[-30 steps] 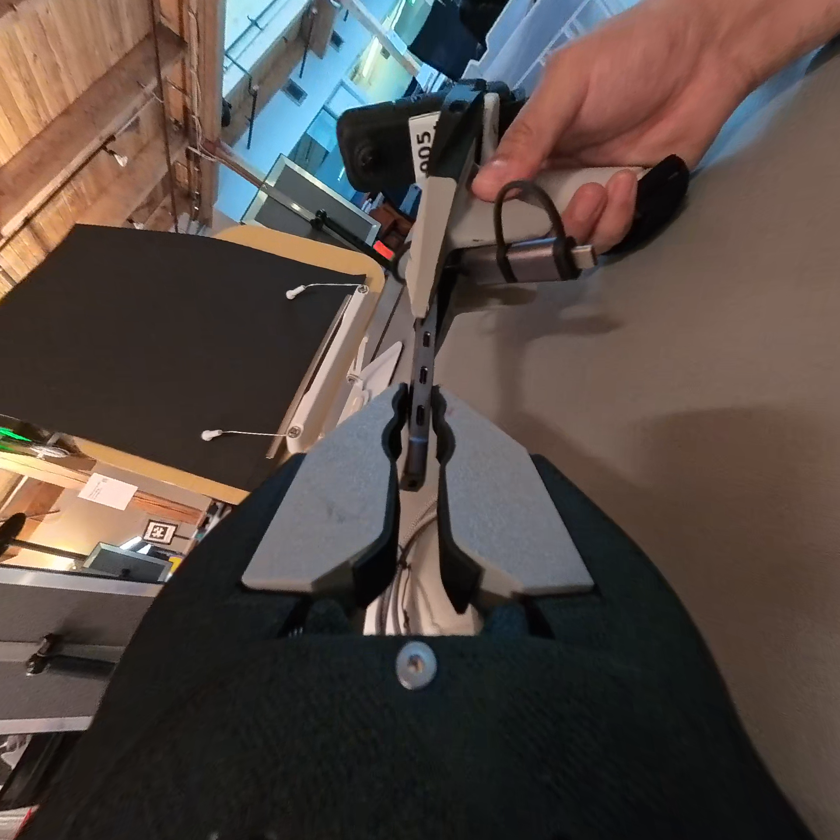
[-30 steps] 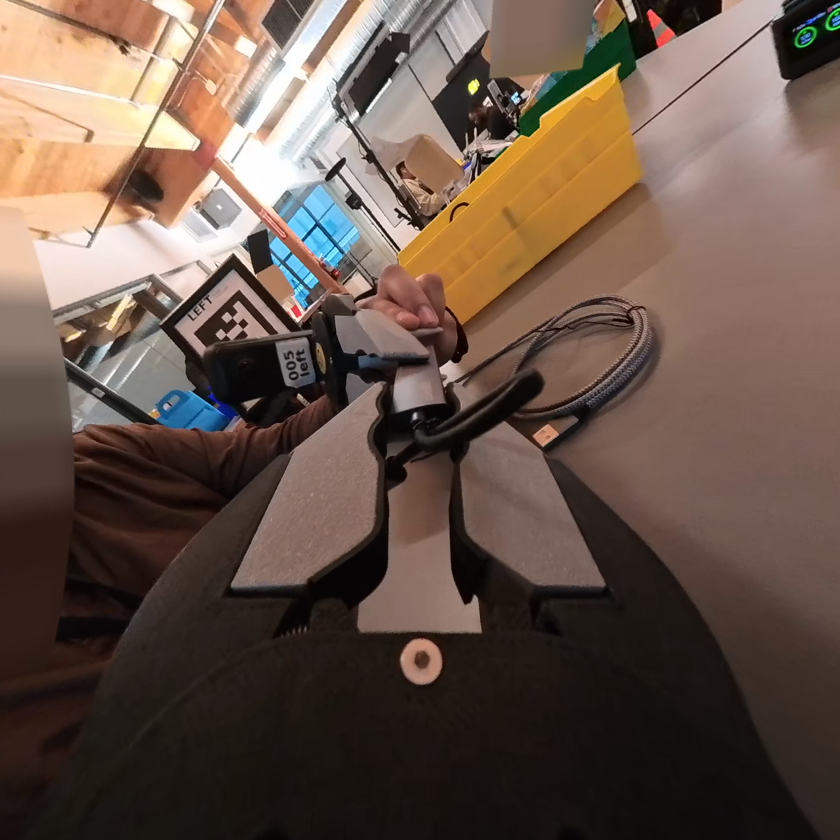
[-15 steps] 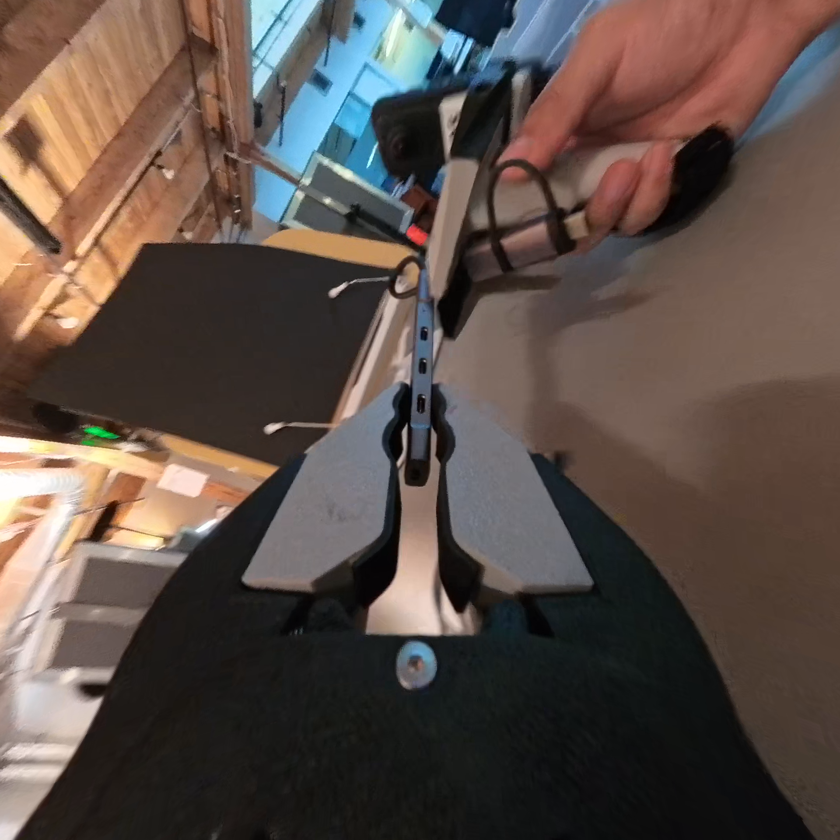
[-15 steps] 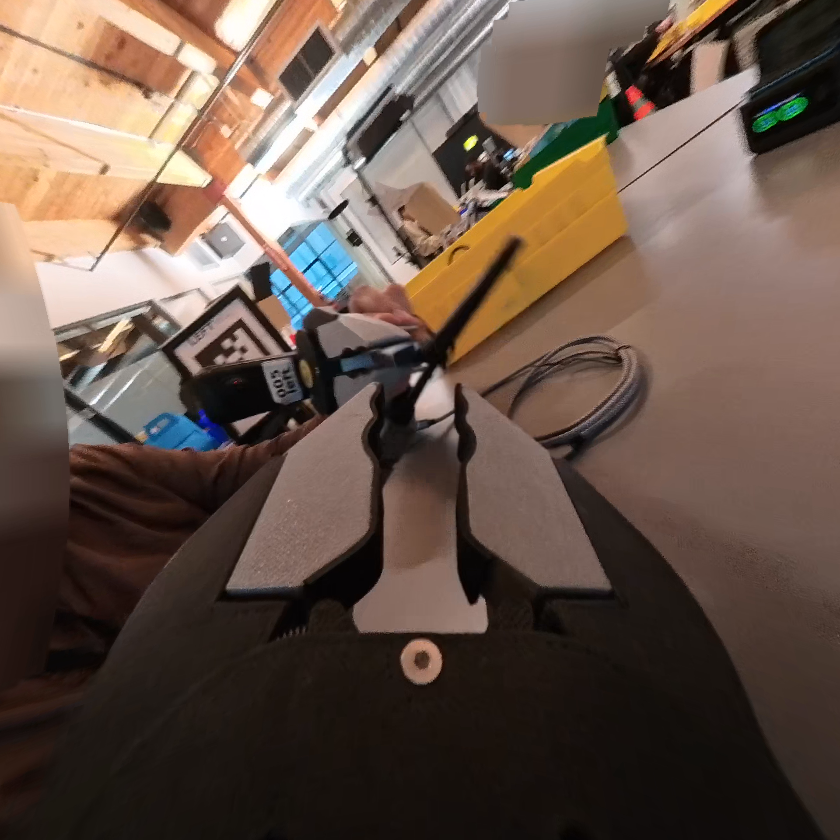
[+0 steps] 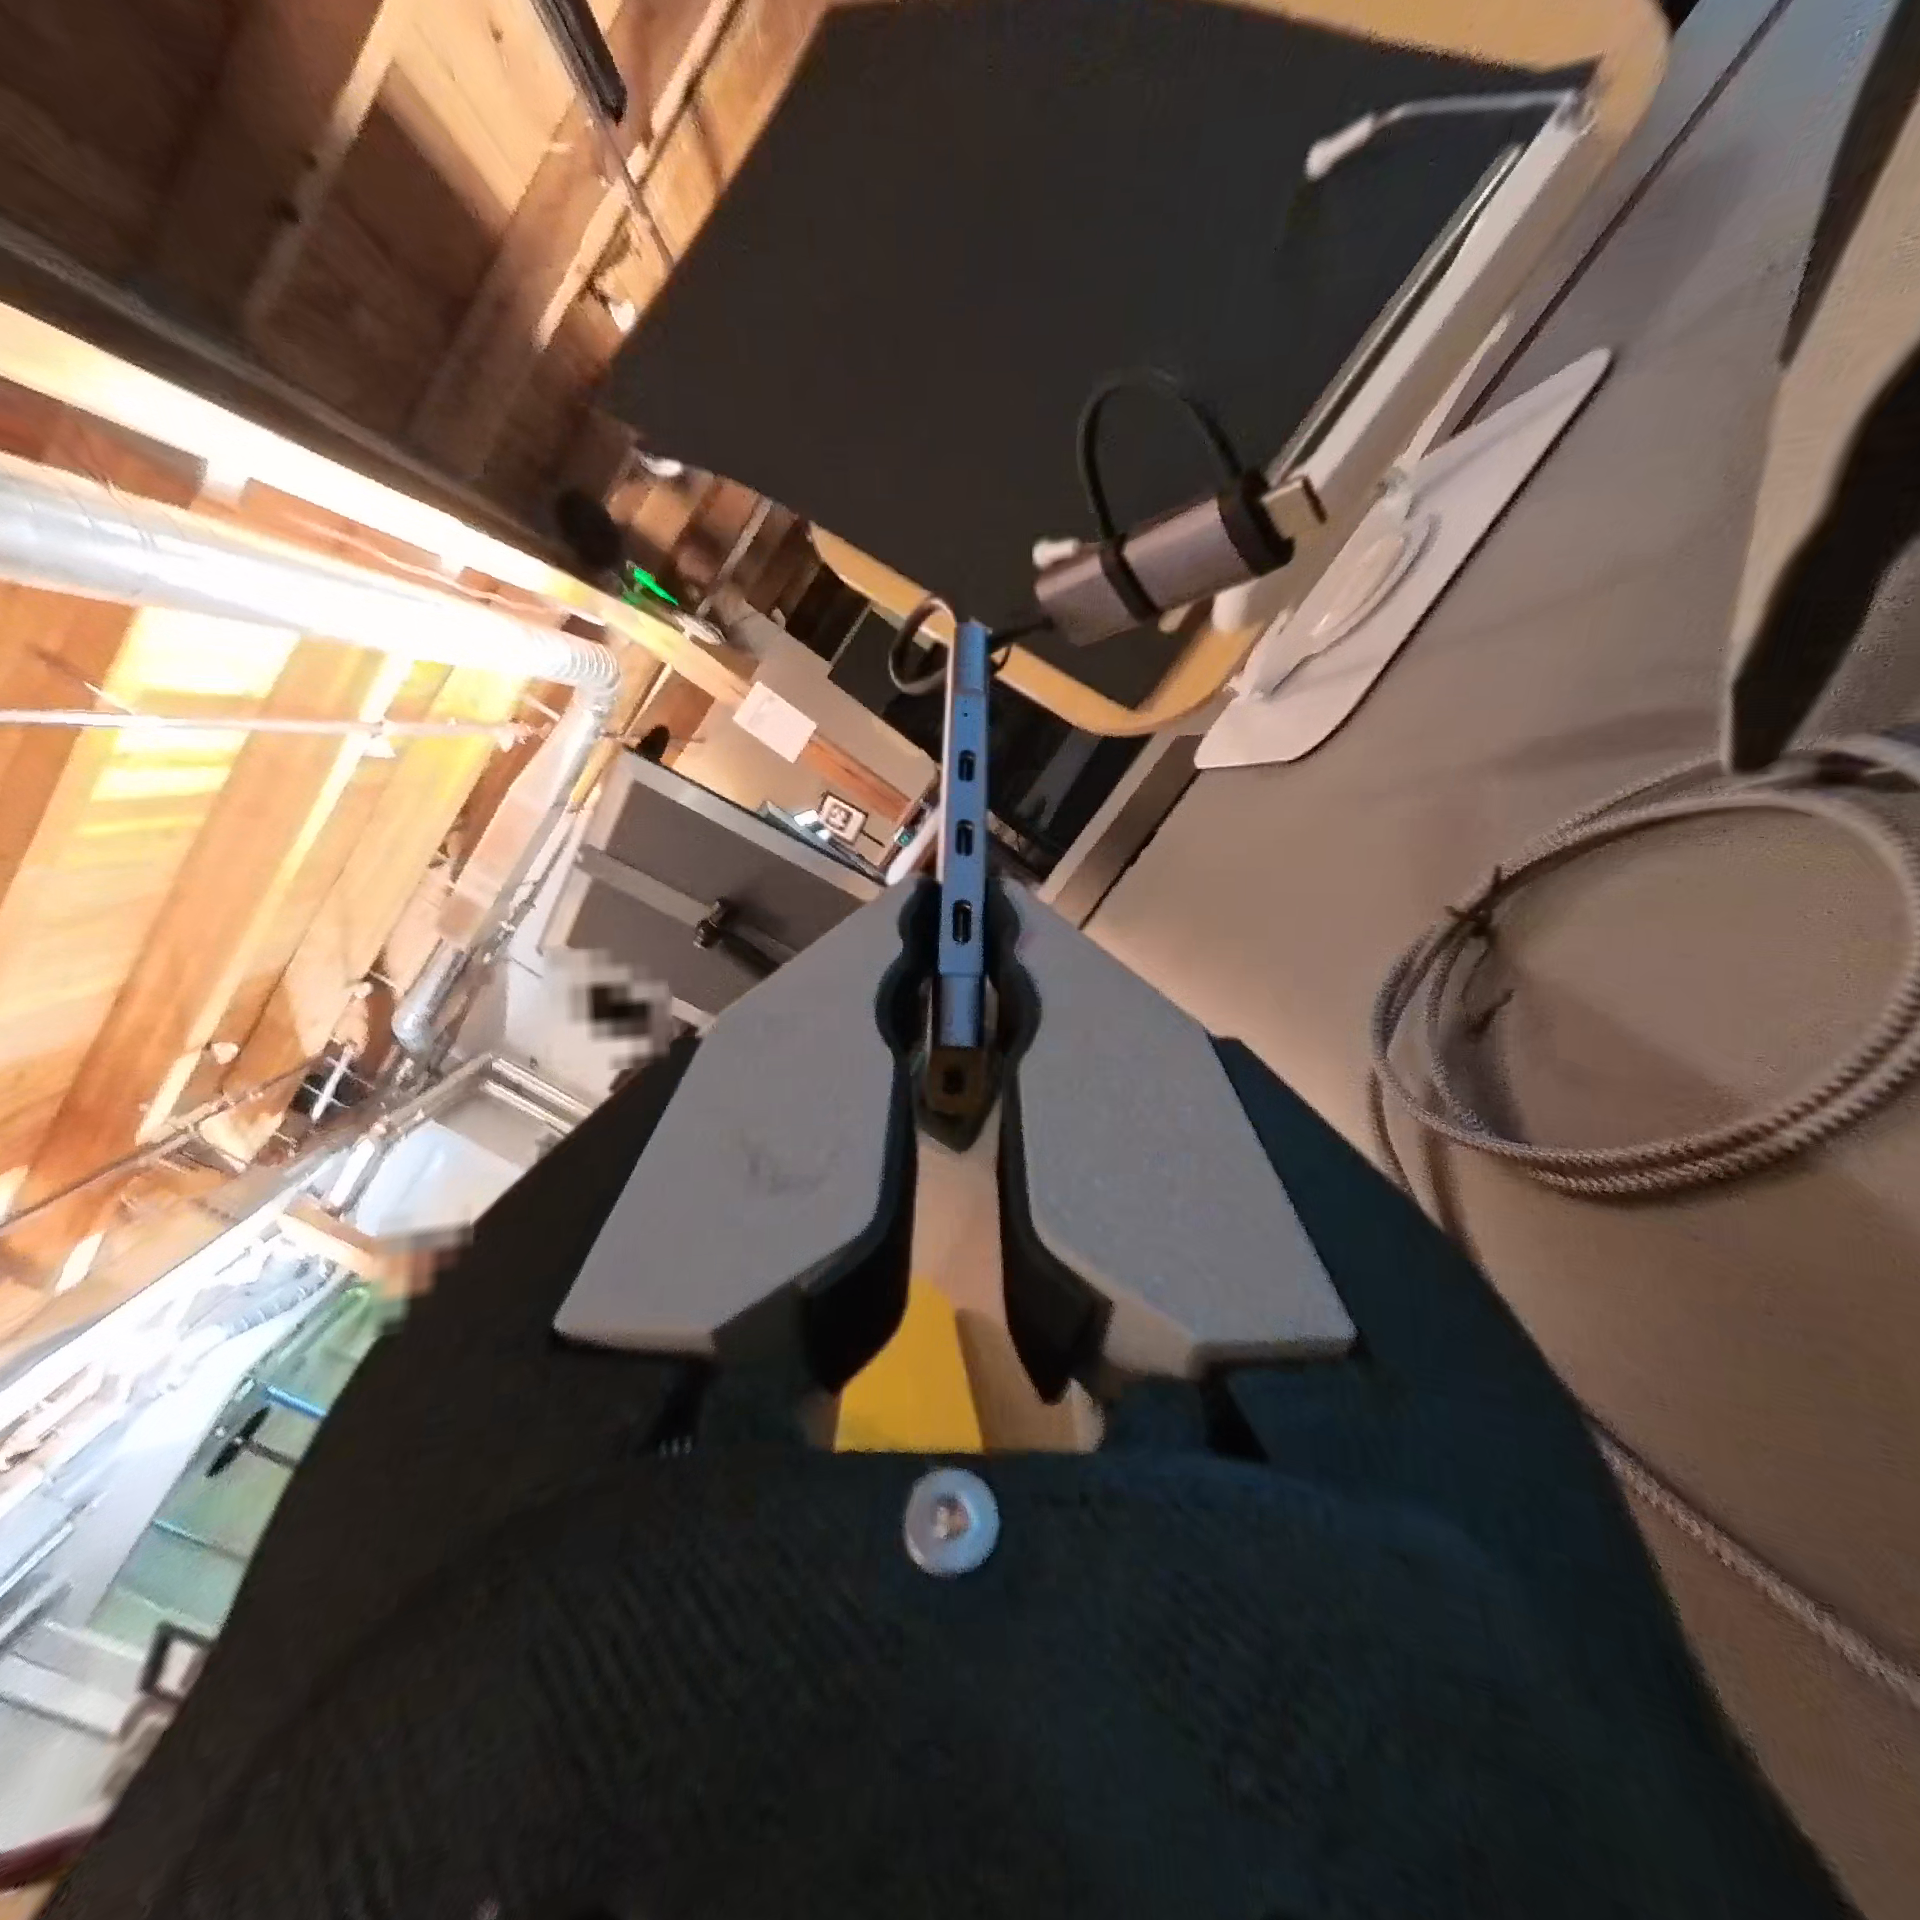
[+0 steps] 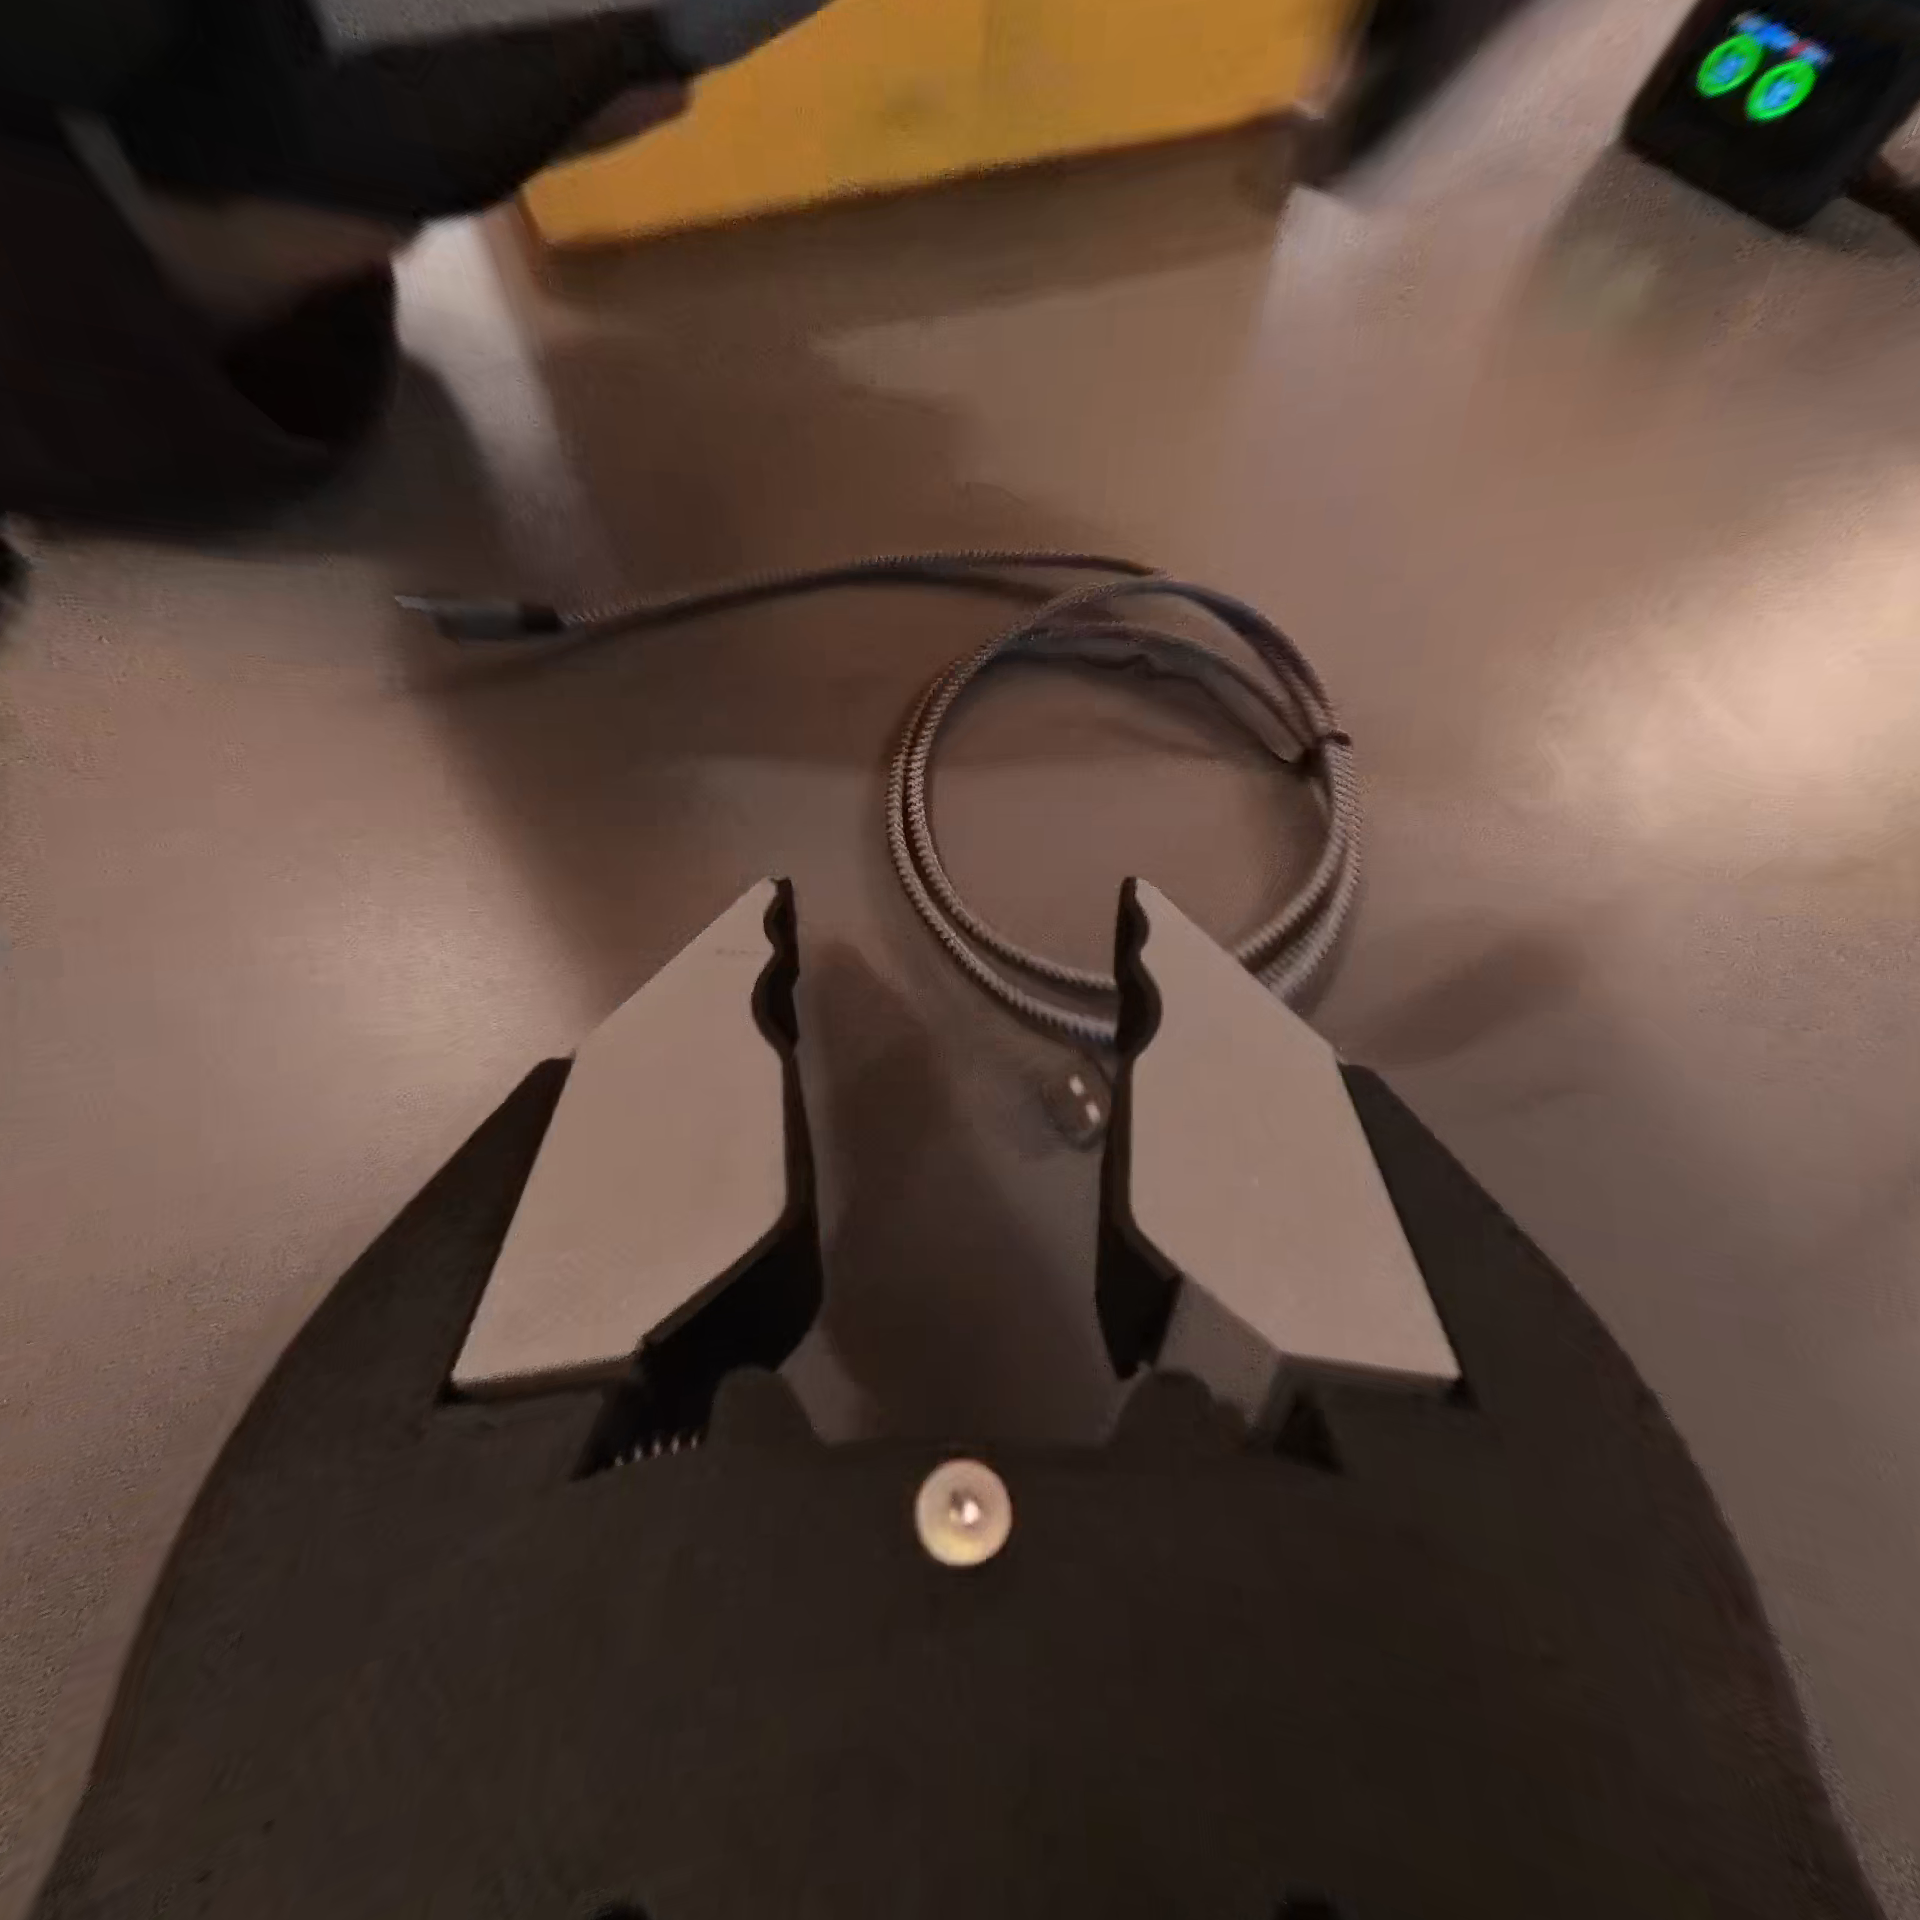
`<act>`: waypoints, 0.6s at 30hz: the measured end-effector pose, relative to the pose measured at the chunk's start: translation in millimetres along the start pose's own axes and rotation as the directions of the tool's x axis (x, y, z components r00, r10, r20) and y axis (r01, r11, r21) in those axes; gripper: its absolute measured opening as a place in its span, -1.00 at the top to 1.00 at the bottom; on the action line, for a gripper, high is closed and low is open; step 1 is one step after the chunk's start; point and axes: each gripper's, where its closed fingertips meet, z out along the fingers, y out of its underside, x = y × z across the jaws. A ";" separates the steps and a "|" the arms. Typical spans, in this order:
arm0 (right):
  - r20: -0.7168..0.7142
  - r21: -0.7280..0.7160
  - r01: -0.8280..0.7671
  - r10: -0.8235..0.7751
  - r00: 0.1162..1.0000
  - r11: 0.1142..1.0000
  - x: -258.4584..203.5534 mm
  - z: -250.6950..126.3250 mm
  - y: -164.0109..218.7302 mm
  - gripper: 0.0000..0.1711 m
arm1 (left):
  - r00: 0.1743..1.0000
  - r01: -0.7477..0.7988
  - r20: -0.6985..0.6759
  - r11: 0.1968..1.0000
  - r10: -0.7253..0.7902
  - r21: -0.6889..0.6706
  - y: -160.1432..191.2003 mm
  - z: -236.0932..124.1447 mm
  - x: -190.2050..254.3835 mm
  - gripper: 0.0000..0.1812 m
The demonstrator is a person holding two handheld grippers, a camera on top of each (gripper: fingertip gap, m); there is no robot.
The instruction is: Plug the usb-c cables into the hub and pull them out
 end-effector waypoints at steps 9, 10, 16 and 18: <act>-0.216 -0.204 -0.097 0.052 0.975 0.974 30.5 0.0 27.6 0.92 | 0.975 0.129 -0.178 0.991 -0.132 -0.030 18.3 31.5 32.3 0.92; -0.288 -0.217 -0.158 0.092 0.953 0.963 41.8 -15.7 40.2 0.93 | 0.974 0.118 -0.192 0.993 -0.120 -0.024 18.5 30.2 35.6 0.93; -0.397 -0.215 -0.287 0.185 0.899 0.933 19.4 -82.3 84.9 0.87 | 0.964 0.076 -0.260 0.995 -0.056 0.070 -2.6 21.4 52.6 0.93; -0.368 -0.181 -0.252 0.172 0.914 0.951 7.7 -90.7 74.9 0.78 | 0.957 0.066 -0.289 0.993 -0.036 0.096 -9.6 18.6 60.2 0.93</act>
